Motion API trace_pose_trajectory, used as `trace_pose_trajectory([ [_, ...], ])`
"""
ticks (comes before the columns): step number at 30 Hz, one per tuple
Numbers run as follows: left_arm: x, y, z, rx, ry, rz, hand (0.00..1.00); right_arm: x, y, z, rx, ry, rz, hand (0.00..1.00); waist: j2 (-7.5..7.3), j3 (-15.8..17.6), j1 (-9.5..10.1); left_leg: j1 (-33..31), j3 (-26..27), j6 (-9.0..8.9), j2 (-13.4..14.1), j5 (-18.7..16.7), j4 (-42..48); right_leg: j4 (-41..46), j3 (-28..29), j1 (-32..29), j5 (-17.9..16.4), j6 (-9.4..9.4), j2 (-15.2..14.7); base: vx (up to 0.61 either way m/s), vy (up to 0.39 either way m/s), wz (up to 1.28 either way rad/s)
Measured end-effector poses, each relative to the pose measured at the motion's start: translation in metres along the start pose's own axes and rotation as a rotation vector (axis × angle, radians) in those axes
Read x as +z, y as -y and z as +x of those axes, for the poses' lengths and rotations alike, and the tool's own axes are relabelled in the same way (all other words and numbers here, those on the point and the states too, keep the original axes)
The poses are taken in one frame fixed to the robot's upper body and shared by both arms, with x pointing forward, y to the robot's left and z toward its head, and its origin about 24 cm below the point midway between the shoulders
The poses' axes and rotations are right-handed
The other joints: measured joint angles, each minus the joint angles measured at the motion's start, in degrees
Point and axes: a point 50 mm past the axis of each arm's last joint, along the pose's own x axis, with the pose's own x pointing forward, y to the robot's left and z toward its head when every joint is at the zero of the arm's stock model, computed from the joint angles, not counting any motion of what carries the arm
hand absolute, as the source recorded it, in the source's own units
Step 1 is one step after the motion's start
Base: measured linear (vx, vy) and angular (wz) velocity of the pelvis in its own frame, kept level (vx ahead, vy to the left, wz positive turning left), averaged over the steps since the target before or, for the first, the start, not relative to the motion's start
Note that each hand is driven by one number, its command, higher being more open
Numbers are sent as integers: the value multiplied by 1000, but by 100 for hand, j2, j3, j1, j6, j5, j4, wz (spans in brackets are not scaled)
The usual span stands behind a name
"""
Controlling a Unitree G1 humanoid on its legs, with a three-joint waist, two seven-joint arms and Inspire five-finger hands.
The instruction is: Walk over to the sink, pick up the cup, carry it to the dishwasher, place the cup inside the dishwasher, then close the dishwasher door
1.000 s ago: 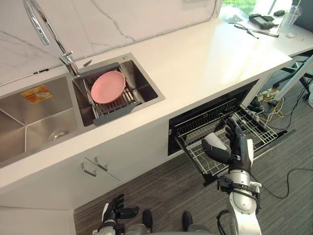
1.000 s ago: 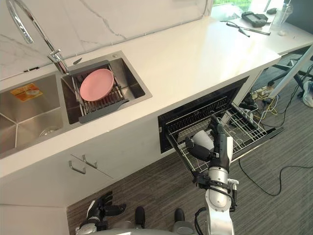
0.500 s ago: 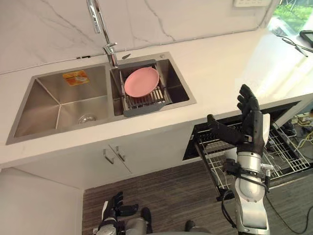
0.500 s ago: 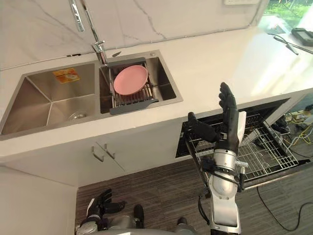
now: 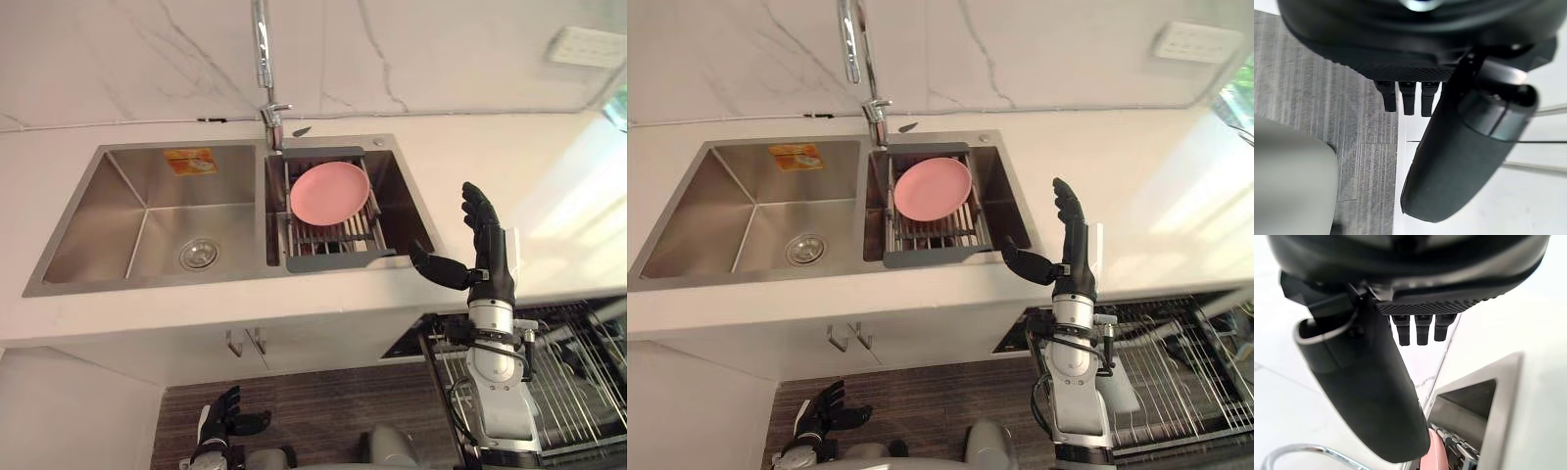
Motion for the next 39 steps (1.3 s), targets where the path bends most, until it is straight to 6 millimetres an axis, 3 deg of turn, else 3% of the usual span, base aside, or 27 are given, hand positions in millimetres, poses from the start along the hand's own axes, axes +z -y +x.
trace_pose_trajectory([
  [2, -4, 4, -2, -7, -10, -23, 90, -3, 1, -3, 2, -14, -7, 90, 172, -51, 46, -32, 54, -60, 241, -26, 305, -546, -264, 508, 20, -70, 199, 347, -127, 35],
  [5, -1, 7, -2, -24, 0, -37, 90, -5, 11, -6, -25, -25, -22, 90, 170, -26, 51, -374, 275, -242, 403, -41, 1438, -947, -487, 1042, 10, -113, 292, 232, -78, 41],
  [6, 2, 7, -2, -26, 13, -45, 90, -3, 14, -5, -37, -13, -27, 90, 118, 32, 102, -694, 530, -436, 522, -58, 2194, -1129, -518, 1303, 7, -124, 280, 214, 11, 16],
  [7, 3, 7, -1, -24, -3, -54, 90, -2, 17, -4, -48, -7, -32, 90, 109, 47, 159, -880, 728, -399, 591, -237, 2357, -1212, -501, 1461, 7, -123, 231, 205, 36, 13],
  [8, 3, 6, 0, -24, -14, -49, 90, -2, 18, -3, -56, -4, -32, 90, 107, 58, 156, -962, 754, -368, 589, -294, 2254, -1216, -502, 1495, 6, -122, 186, 174, 87, 11],
  [9, 5, 5, 2, -36, -25, -38, 90, -1, 21, -1, -70, 0, -34, 90, 96, 93, 154, -1092, 761, -350, 567, -284, 1584, -1208, -501, 1520, 0, -113, 106, 165, 176, 15],
  [10, 6, 7, 2, -45, -25, -37, 90, 0, 24, 1, -78, 10, -44, 90, 191, 143, 145, -1074, 742, -308, 618, 553, 544, -1178, -511, 1536, -60, -14, 118, 153, 178, 10],
  [11, 10, 7, 3, -48, -18, -43, 90, 0, 23, 2, -78, 8, -39, 90, 150, 206, 175, -998, 780, -213, 555, 643, 541, -1170, -452, 1589, -133, 88, 93, 105, 146, 9],
  [12, 13, 5, 5, -53, -15, -25, 90, 0, 21, 1, -63, 8, -36, 90, 35, 267, 153, -918, 792, -169, 416, 695, 384, -1263, -355, 1594, -138, 96, -9, 54, 99, 9],
  [14, 16, 4, 7, -62, -11, -4, 90, 1, 18, 2, -41, 15, -36, 90, -33, 299, 142, -868, 834, -130, 284, 716, 272, -1413, -236, 1646, -94, 165, -111, 59, 117, 5],
  [21, 12, 0, 5, -30, -4, -6, 90, -4, 21, -3, -1, 0, -119, 90, -47, 315, 53, -444, 1055, -118, 283, 793, -97, -1583, 9, 1846, -29, 245, -123, 13, 3, -18],
  [30, 8, 4, 2, -47, 20, 25, 90, -22, 27, -19, 81, -75, -245, 90, -4, 233, -22, -199, 1113, -159, 255, 1201, -785, -1663, 76, 1780, 74, 252, -84, -18, -30, -3],
  [31, -3, 1, -1, -43, -13, 35, 90, -28, 18, -21, 166, -94, -254, 90, -110, -134, -21, 91, 1191, -44, 55, 1813, -1705, -1974, 160, 1715, 315, 306, -150, 0, 0, 0],
  [39, -4, 1, -1, -42, -17, 35, 90, -31, 15, -23, 165, -109, -241, 90, -132, -139, -20, 221, 1173, -48, 41, 1879, -1845, -1976, 110, 1810, 319, 313, -152, 0, -2, 1],
])
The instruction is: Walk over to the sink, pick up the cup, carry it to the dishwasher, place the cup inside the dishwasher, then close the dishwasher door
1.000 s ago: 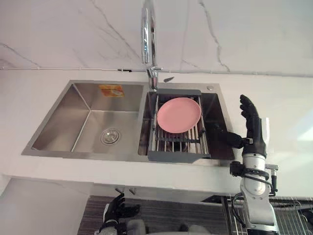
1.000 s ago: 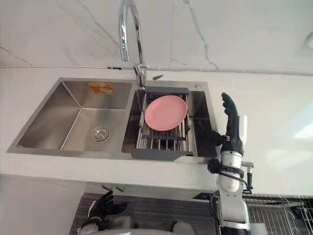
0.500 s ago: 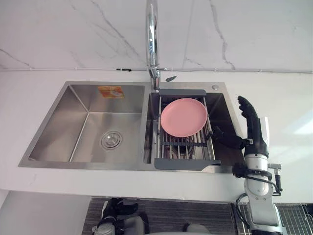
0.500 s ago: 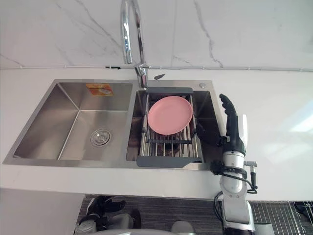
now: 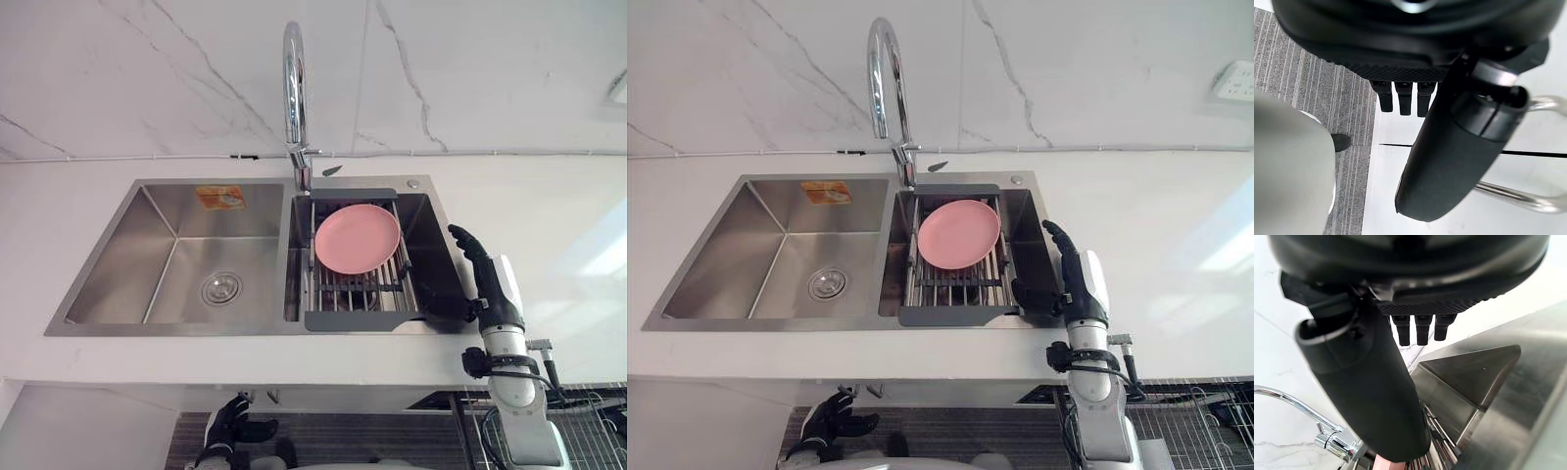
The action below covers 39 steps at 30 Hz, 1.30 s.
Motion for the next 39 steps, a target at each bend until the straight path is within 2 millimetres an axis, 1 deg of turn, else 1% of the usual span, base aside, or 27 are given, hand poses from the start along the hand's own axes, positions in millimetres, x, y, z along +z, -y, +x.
trace_pose_trajectory([
  [3, -1, 0, 0, 0, -3, -2, 90, -2, -6, -2, -7, -23, 33, 90, -11, -4, 0, 70, -72, 2, -13, 48, -67, -1, -76, 78, 7, 12, -3, -7, -13, 13],
  [6, -1, 1, 0, 0, -7, -7, 90, -2, -11, -3, -27, -43, 69, 90, -14, -18, 41, 191, -119, 5, -9, 103, -171, -3, -139, 191, 7, 16, -22, -29, -13, 9],
  [12, -1, 1, 0, 2, -14, -13, 90, 0, -11, -2, -55, -38, 75, 90, -14, -20, 67, 256, -138, 8, -16, 205, -285, -3, -187, 217, 7, 29, -31, -55, 0, 3],
  [16, -4, 1, 0, 4, -25, -15, 90, 0, -4, 0, -67, -24, 36, 90, -4, -24, 61, 255, -143, -32, -8, 225, -295, -26, -233, 220, -24, 65, -31, -68, 1, 1],
  [19, -5, 0, 0, 7, -30, -19, 90, 4, 7, 3, -63, 18, -47, 90, 7, -30, 58, 233, -157, -44, -14, 237, -319, -52, -260, 221, -45, 96, -35, -44, 4, 4],
  [25, -5, 0, 0, 7, -29, -21, 90, 16, 28, 20, -53, 112, -199, 90, 20, -20, 43, 175, -228, -43, -28, 245, -309, -83, -347, 220, -39, 87, -43, 9, -2, 7],
  [27, -5, 0, 0, 6, -29, -21, 90, 21, 32, 25, -47, 143, -234, 90, 26, -12, 36, 166, -237, -26, -27, 254, -295, -93, -356, 220, -17, 55, -41, 49, -13, 3],
  [30, -5, 0, 0, 4, -27, -20, 90, 27, 35, 31, -30, 181, -269, 90, 29, -8, 32, 153, -236, -20, -28, 245, -295, -100, -365, 220, -17, 54, -39, 48, -17, -1],
  [33, -5, 0, 0, -1, -26, -18, 90, 30, 32, 37, 10, 208, -302, 90, 34, 6, 11, 148, -236, -22, -28, 226, -295, -104, -380, 217, -17, 54, -38, 38, -16, 0],
  [39, -3, 2, 1, -12, -17, -9, 90, 28, 15, 44, 155, 229, -374, 90, 48, 31, 13, 75, -282, -22, -36, 215, -295, -109, -438, 168, -16, 54, -40, 13, -11, 5],
])
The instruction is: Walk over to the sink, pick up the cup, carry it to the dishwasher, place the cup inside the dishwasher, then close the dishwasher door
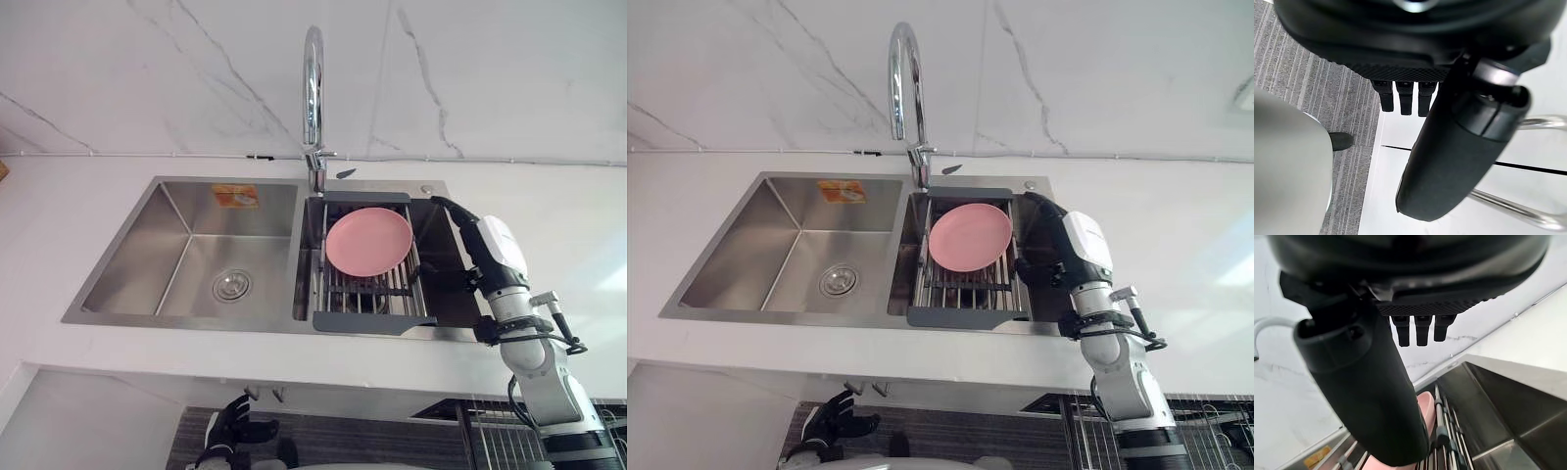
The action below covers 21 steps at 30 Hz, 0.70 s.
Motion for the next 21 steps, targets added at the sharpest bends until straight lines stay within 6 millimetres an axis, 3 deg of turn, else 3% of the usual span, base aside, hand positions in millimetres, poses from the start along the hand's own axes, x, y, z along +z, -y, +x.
trace_pose_trajectory([
  [7, 1, 1, 0, -6, 8, 8, 90, 5, -12, 6, 110, 57, -46, 90, 15, 15, 1, -8, -17, 2, -8, 2, 0, 1, -22, 2, 0, 0, -5, 0, 0, 0],
  [21, 1, 2, 0, -9, 13, 9, 90, -6, -25, 11, 203, 54, -283, 90, 80, 57, 0, -42, -150, 25, -62, 32, -1, 2, -177, 38, -2, 5, -47, -15, -6, 5],
])
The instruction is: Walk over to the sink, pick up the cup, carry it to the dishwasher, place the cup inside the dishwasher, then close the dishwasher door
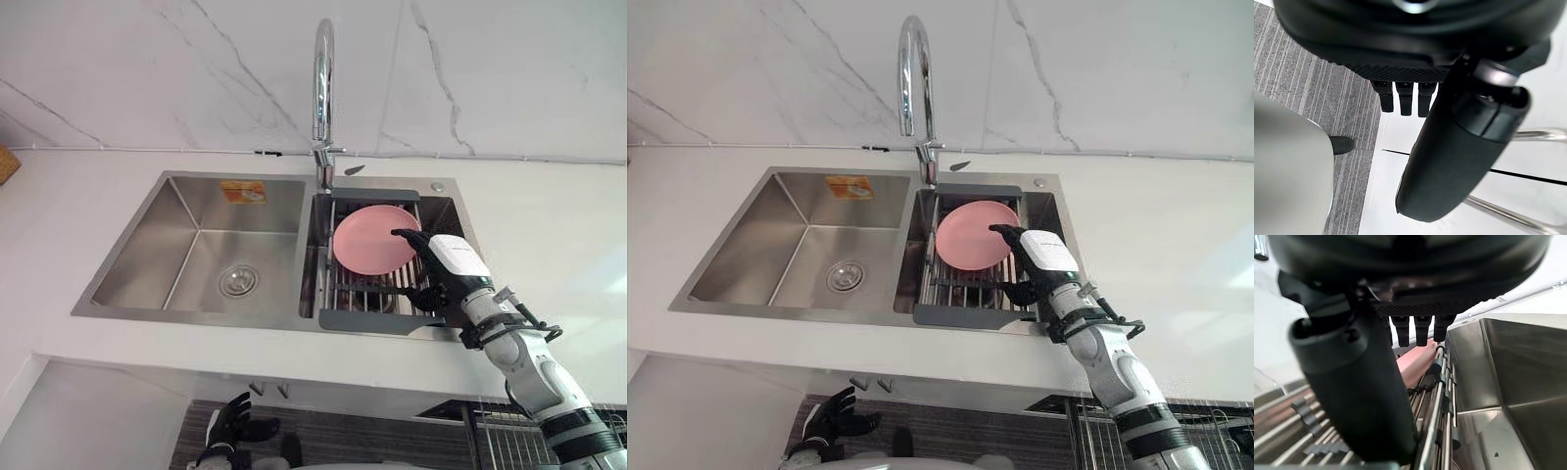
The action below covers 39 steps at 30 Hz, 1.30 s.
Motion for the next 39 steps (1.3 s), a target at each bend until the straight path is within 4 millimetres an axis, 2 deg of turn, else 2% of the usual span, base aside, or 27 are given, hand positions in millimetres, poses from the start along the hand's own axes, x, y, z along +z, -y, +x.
trace_pose_trajectory([
  [17, 3, 2, 1, -6, 14, 5, 90, -7, 9, 13, -53, -32, -63, 90, 48, 115, 21, -84, -83, -1, -13, 3, -1, -53, -103, -6, 0, 1, 1, -1, -5, 1],
  [31, 6, 3, 1, -15, 23, 19, 90, -6, 8, 21, -73, -45, -71, 90, 48, 141, 56, -100, -96, -4, -14, 5, -29, -53, -127, -11, 0, 2, 2, -4, -5, 1],
  [32, 6, 3, 1, -16, 23, 22, 90, -6, 8, 21, -75, -46, -70, 30, 48, 144, 56, -100, -97, -4, -14, 5, -29, -53, -129, -11, 0, 2, 2, 0, 0, 0],
  [36, 6, 3, 1, -16, 23, 22, 90, -5, 8, 24, -97, -51, -56, 30, 48, 149, 55, -103, -106, -4, -16, 5, -30, -53, -137, -11, 0, 2, 2, 0, 0, 0],
  [39, 6, 3, 2, -17, 25, 22, 90, -4, 16, 31, -134, -49, -60, 30, 45, 152, 56, -107, -123, -6, -16, 7, -31, -53, -151, -10, 0, 3, 3, 0, 0, 1],
])
